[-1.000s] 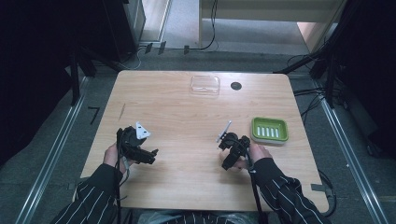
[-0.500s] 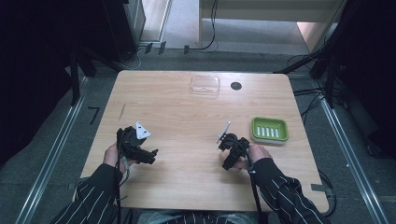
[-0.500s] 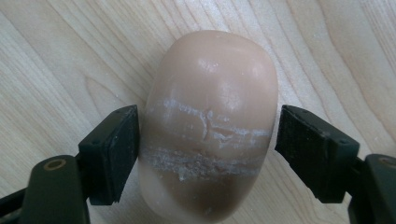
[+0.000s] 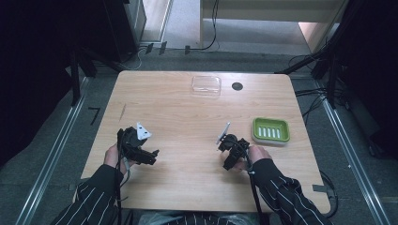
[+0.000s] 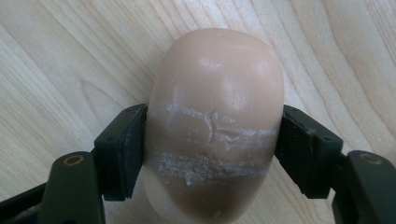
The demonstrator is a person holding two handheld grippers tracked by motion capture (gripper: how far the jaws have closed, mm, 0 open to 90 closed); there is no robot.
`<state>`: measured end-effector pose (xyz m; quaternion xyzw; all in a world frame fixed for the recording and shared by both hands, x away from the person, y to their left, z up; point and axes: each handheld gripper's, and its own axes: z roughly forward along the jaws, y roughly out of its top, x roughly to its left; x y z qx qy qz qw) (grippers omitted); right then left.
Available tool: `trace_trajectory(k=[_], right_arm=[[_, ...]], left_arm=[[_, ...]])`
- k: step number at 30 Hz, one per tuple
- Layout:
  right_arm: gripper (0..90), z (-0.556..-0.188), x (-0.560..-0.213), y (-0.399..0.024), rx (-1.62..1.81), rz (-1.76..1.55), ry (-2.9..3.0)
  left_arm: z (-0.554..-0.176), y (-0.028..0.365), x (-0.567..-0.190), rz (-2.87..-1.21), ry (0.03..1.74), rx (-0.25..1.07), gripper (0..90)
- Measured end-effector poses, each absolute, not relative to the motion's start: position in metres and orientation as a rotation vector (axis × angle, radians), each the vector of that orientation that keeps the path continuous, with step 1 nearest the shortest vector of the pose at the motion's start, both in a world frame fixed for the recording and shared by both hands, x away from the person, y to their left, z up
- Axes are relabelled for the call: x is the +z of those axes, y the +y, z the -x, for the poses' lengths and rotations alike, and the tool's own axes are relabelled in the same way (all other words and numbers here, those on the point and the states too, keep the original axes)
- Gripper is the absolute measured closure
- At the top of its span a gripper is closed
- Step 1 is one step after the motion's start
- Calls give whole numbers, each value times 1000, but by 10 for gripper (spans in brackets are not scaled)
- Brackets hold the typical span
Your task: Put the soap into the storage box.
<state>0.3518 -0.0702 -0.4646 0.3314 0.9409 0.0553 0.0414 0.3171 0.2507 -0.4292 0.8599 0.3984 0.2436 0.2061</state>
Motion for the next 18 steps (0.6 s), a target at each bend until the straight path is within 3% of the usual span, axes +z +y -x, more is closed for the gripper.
trace_trajectory(k=[18], right_arm=[[322,-353,-460,-73,167,-1003,2889]], left_arm=[[-316,251,-428,-2393,1110,682,0]])
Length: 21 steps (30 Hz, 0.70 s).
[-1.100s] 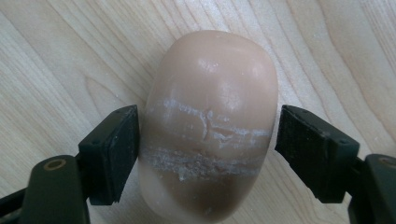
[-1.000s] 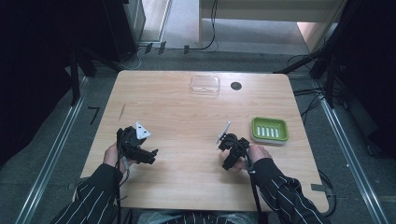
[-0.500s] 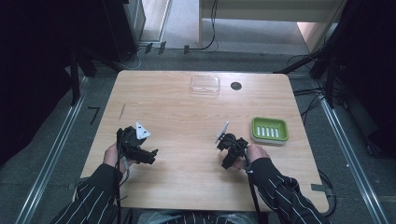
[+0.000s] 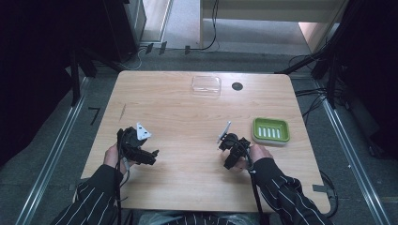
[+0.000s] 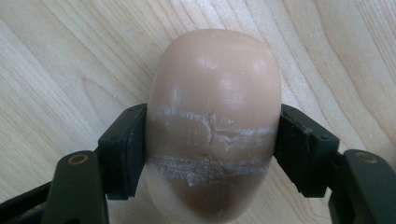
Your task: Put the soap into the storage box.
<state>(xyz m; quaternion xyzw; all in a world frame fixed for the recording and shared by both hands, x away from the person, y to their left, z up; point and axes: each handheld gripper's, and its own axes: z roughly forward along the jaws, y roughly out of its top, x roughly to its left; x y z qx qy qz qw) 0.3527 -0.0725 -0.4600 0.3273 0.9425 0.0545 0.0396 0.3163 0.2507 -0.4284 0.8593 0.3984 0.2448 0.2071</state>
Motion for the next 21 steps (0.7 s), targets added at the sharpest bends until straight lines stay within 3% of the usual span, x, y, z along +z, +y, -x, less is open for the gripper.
trace_trajectory(k=[21], right_arm=[[323,-353,-454,-87,148,-988,2880]], left_arm=[[-317,251,-429,-2395,1107,680,0]])
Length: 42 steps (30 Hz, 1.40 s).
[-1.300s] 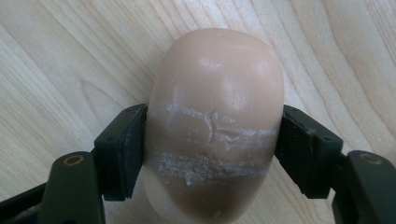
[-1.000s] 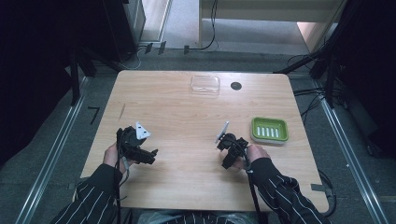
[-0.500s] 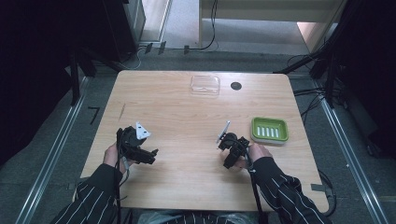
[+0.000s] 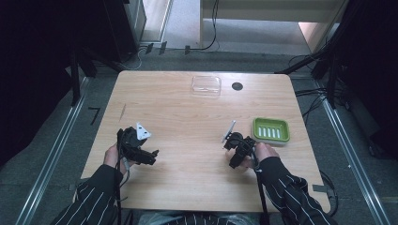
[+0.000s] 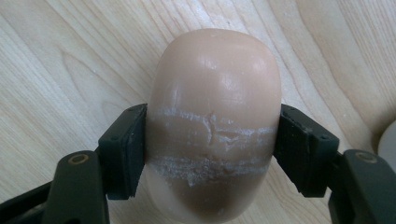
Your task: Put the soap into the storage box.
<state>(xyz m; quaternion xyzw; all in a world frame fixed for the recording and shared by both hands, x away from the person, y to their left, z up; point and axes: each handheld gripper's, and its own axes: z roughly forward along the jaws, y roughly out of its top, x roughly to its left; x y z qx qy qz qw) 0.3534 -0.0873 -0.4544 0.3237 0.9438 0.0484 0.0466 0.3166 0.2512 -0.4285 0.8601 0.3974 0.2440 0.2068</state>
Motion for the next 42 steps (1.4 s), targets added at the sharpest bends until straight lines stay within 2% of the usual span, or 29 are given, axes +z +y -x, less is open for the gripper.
trace_trajectory(k=[42], right_arm=[[325,-358,-445,-116,139,-985,2843]], left_arm=[[-316,251,-428,-2393,1104,683,0]])
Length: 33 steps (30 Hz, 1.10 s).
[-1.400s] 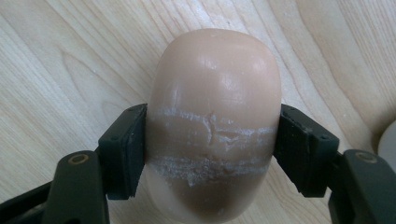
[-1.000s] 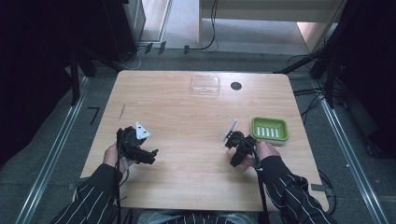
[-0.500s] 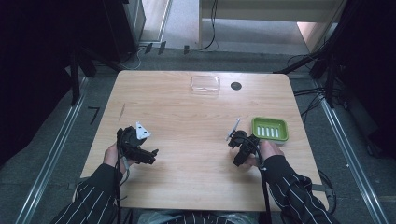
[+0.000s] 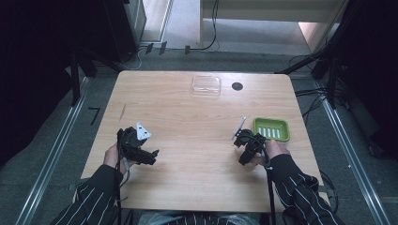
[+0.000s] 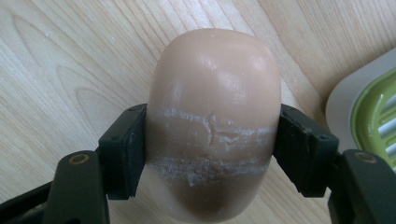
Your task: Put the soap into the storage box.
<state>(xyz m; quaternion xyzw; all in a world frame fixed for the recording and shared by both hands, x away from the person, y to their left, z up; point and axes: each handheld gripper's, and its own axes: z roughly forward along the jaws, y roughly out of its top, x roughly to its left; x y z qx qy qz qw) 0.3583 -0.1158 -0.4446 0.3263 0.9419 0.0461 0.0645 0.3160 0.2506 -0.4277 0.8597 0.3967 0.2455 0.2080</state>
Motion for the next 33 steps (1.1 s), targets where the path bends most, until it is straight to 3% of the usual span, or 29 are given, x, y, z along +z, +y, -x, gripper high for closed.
trace_trajectory(k=[33], right_arm=[[325,-365,-431,-136,137,-992,2806]], left_arm=[[-316,250,-428,-2394,1105,681,0]])
